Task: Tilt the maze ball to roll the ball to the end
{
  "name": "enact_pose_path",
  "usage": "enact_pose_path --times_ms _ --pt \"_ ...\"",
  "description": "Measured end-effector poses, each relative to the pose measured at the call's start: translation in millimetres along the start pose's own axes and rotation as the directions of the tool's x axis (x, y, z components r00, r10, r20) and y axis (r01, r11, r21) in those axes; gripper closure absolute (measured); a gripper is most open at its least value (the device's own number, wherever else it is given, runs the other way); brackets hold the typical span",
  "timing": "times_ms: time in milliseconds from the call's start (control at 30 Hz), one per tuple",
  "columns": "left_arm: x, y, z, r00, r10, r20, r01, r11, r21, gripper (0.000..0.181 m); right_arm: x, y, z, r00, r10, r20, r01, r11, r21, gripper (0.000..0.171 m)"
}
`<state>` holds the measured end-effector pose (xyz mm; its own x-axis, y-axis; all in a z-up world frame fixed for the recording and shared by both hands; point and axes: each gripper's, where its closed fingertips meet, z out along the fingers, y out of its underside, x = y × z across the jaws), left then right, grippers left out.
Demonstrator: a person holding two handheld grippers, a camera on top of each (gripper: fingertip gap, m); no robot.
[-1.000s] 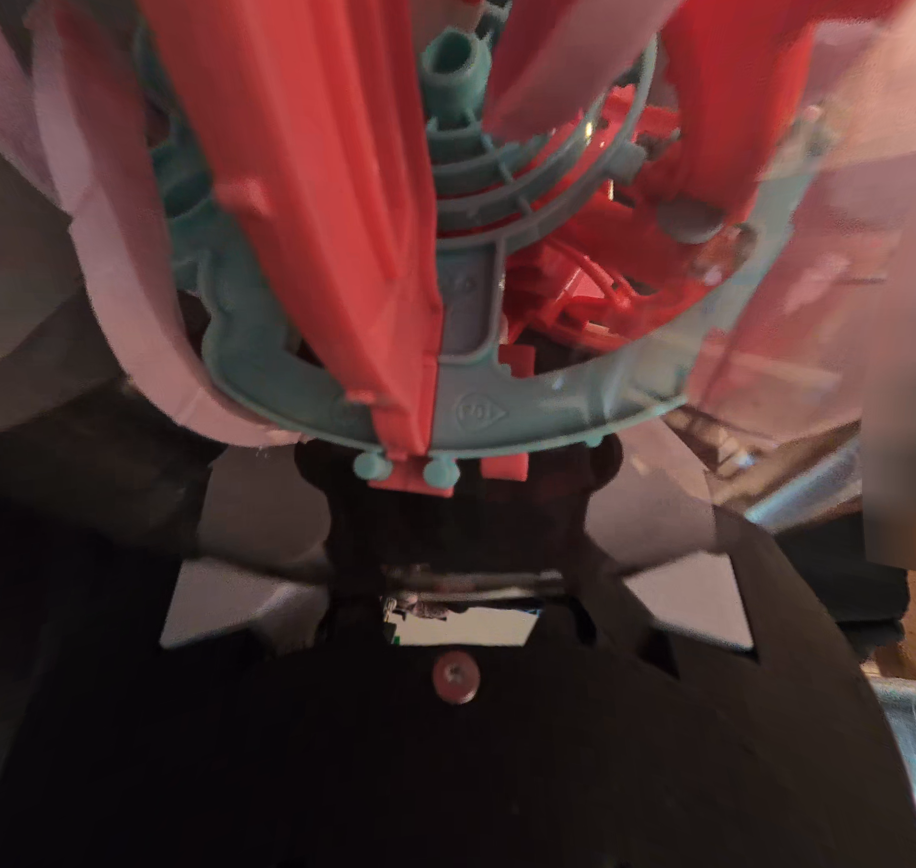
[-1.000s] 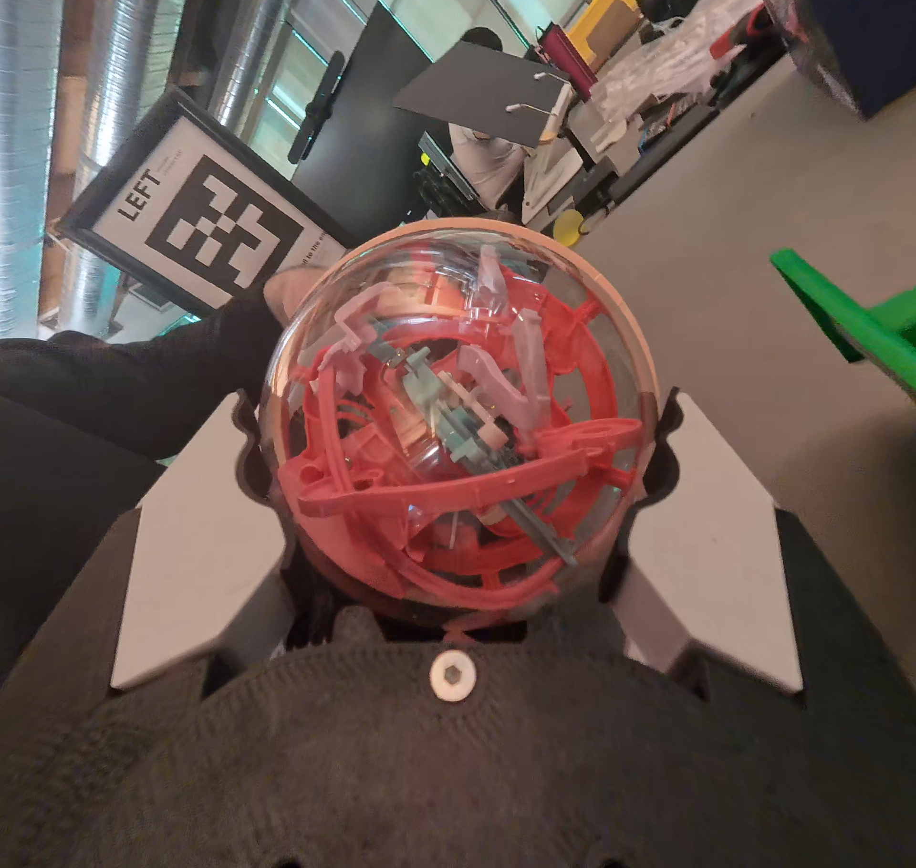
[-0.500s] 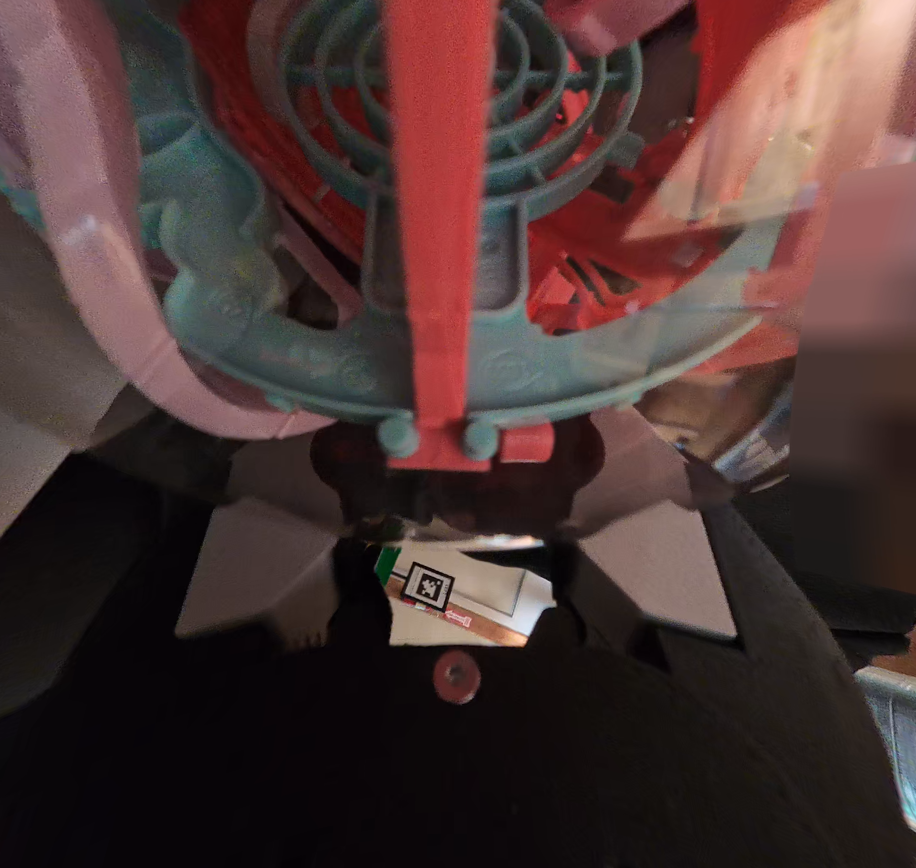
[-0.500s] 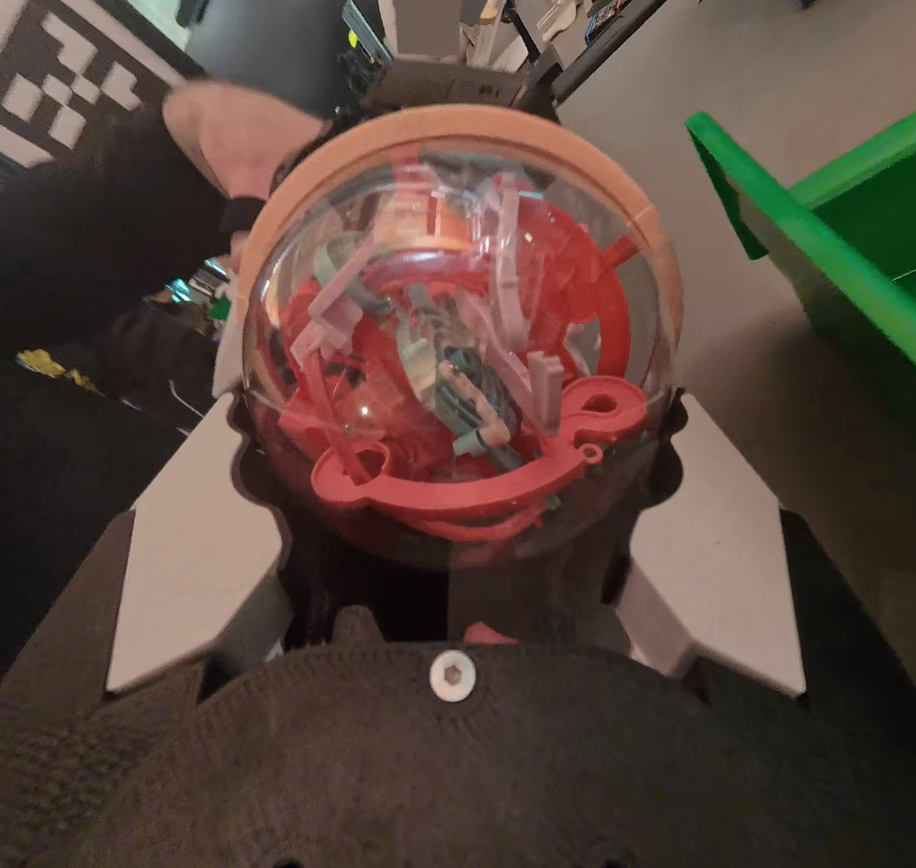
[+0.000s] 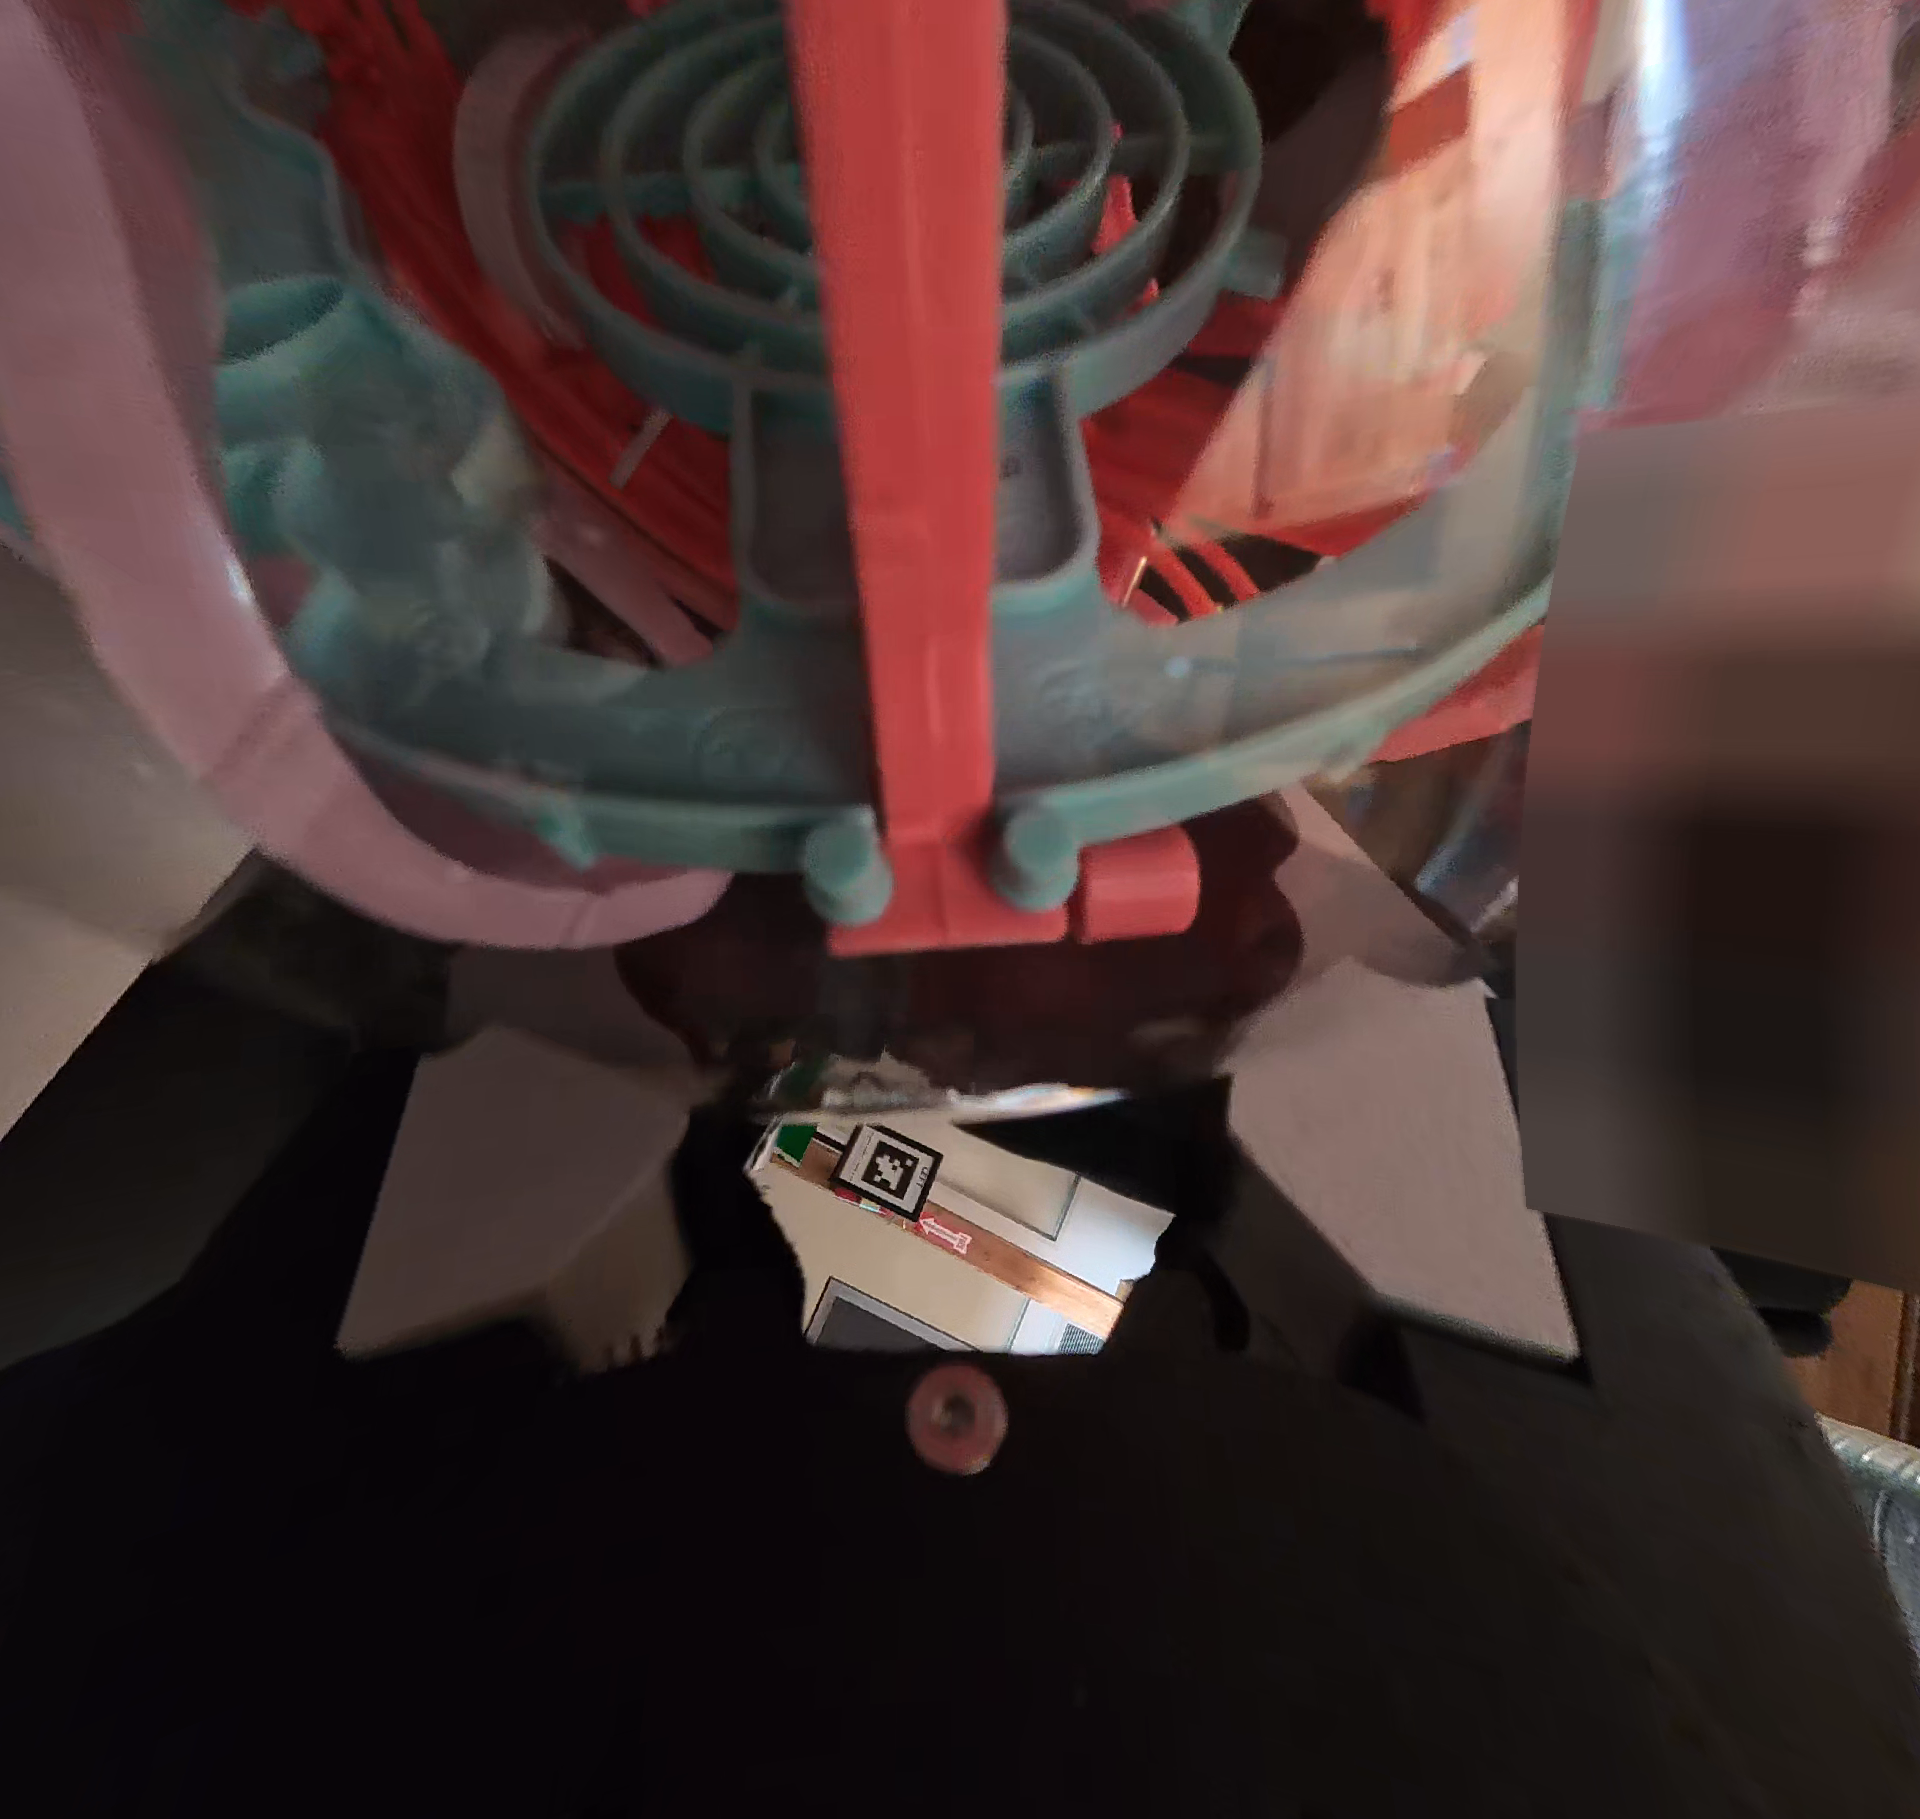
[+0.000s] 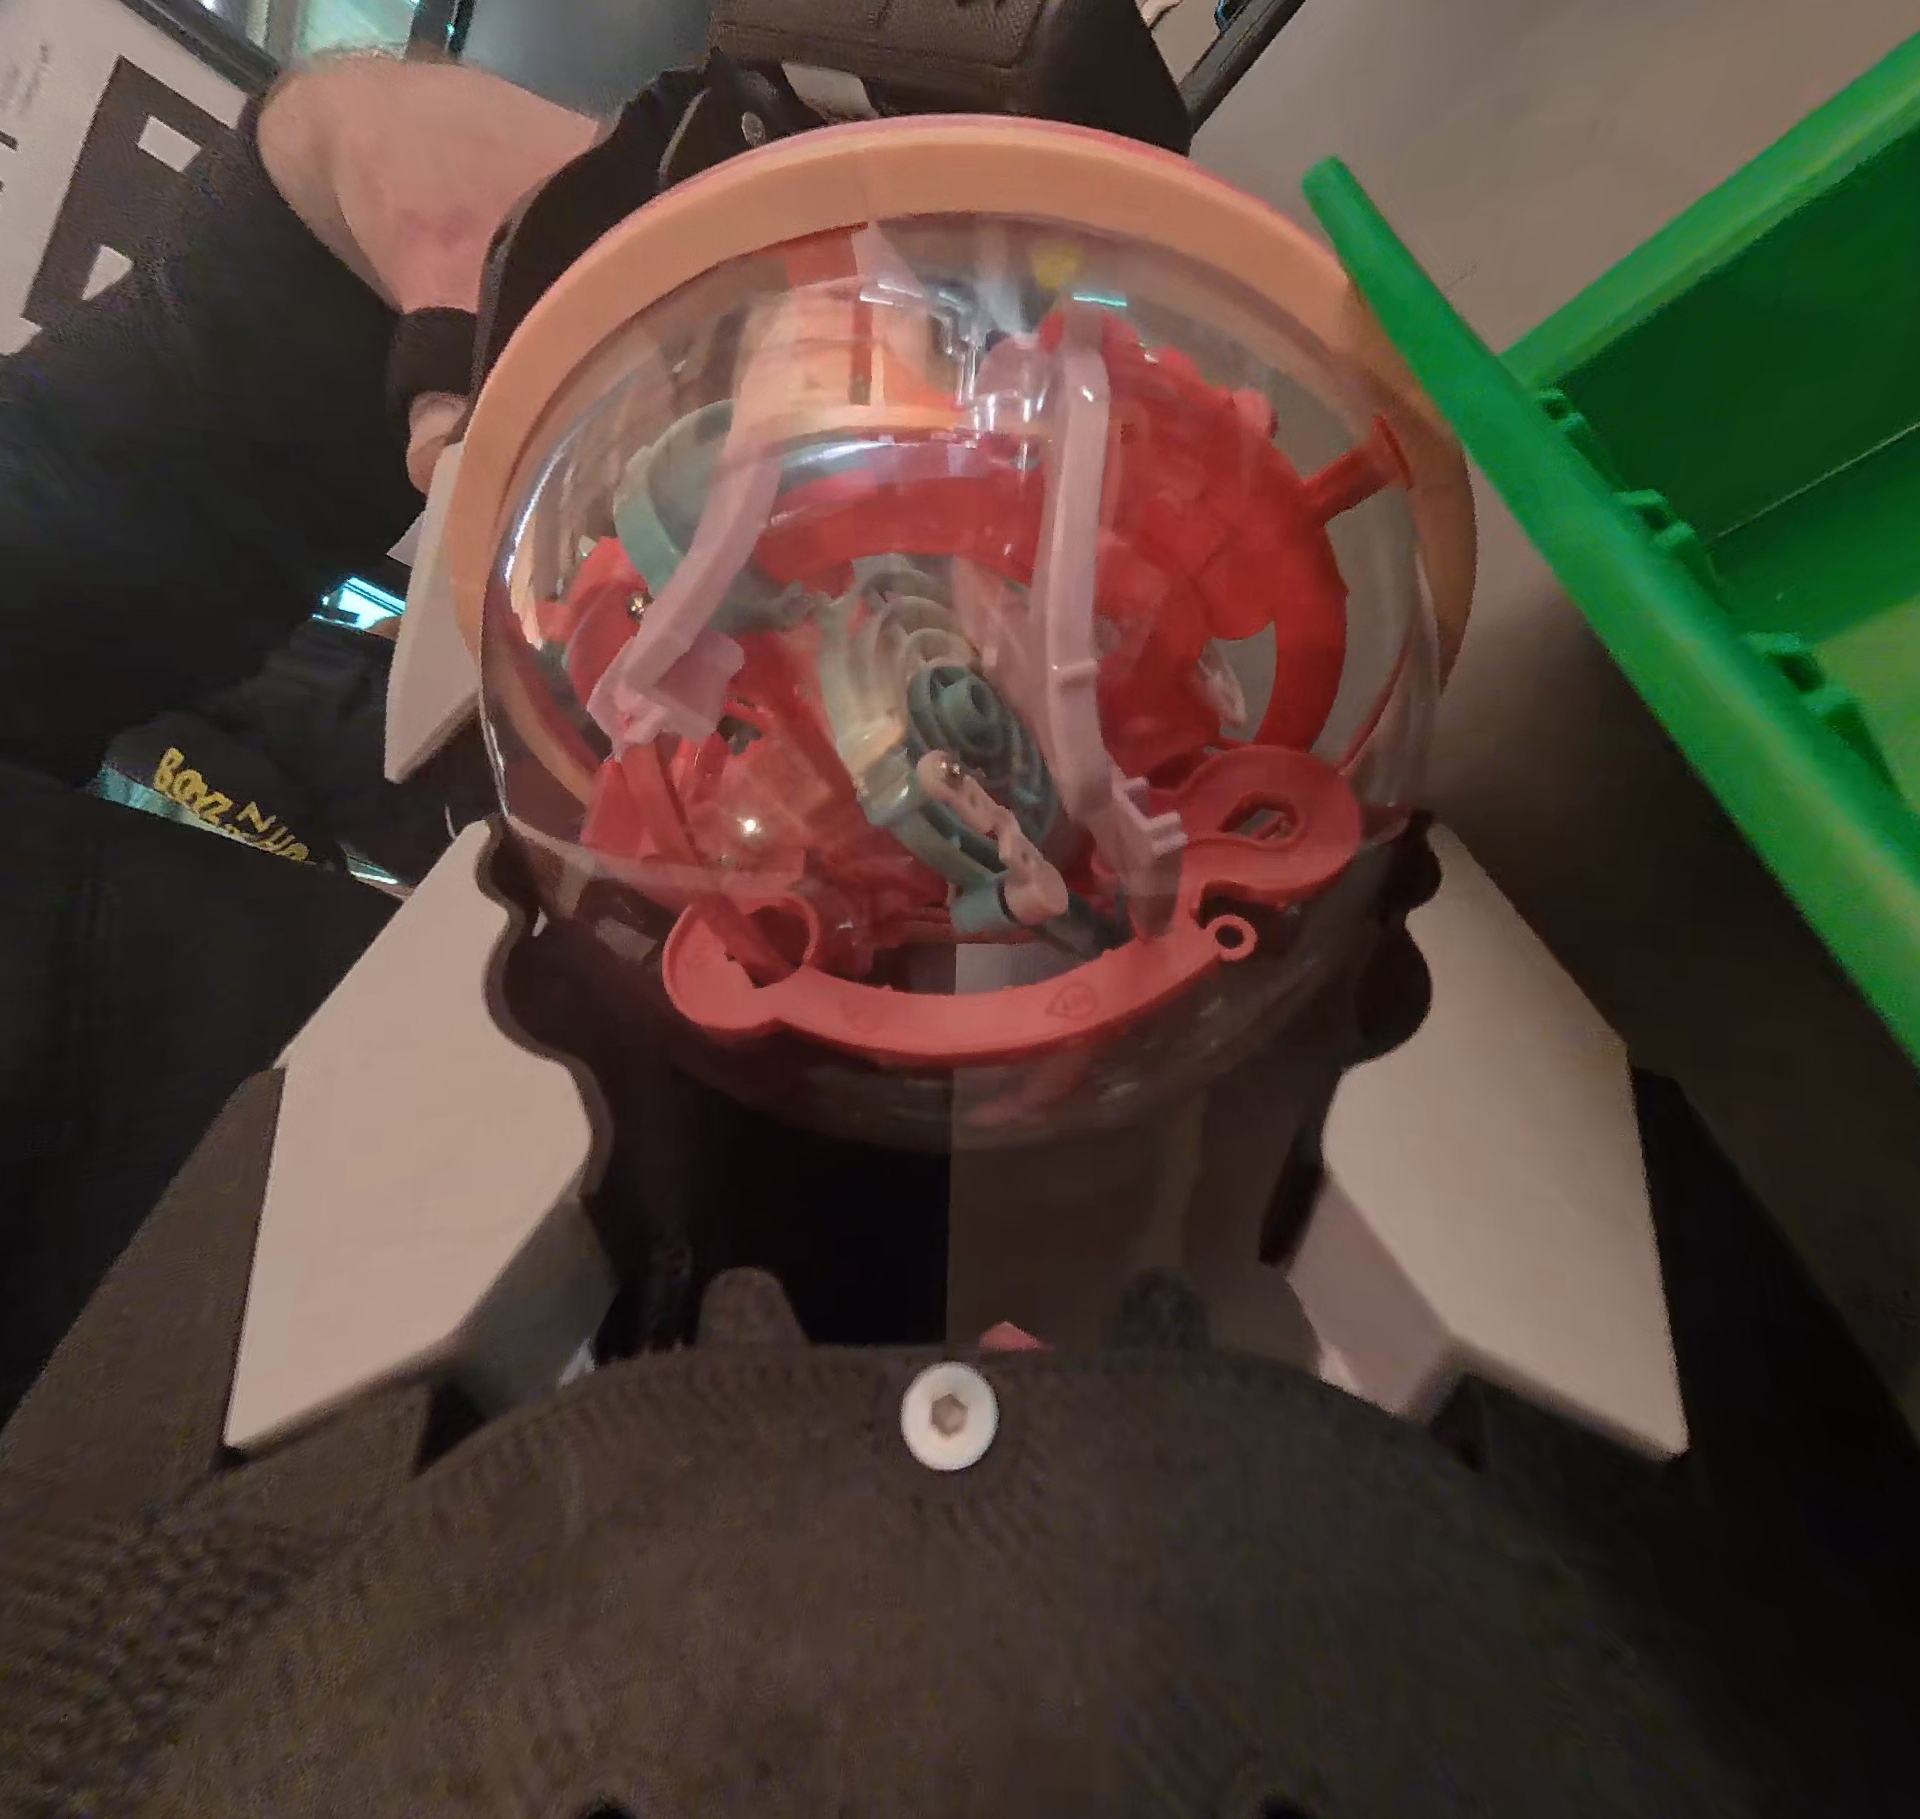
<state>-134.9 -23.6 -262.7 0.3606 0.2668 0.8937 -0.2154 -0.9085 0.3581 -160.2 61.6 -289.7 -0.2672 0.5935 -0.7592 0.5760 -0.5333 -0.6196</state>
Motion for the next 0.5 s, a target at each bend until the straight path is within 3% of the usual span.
enact_pose_path --times_ms 33,233,500 --pt "0.4 -0.6 -0.2 1.000 -0.003 0.001 0.003 1.000 0.003 0.073 0.0 0.2 -0.4 1.000 0.009 0.004 -0.009 1.000 0.002 0.016" --pt "3.5 -4.8 -4.4 1.000 0.003 -0.003 -0.003 0.998 0.058 0.073 0.3 2.9 -2.1 0.998 0.055 0.033 -0.055 0.998 0.015 0.016" --pt "-3.3 -7.8 0.7 0.999 0.032 0.013 -0.034 0.990 0.138 0.078 -0.3 3.2 -1.9 1.000 -0.011 -0.002 0.011 1.000 -0.001 0.016"
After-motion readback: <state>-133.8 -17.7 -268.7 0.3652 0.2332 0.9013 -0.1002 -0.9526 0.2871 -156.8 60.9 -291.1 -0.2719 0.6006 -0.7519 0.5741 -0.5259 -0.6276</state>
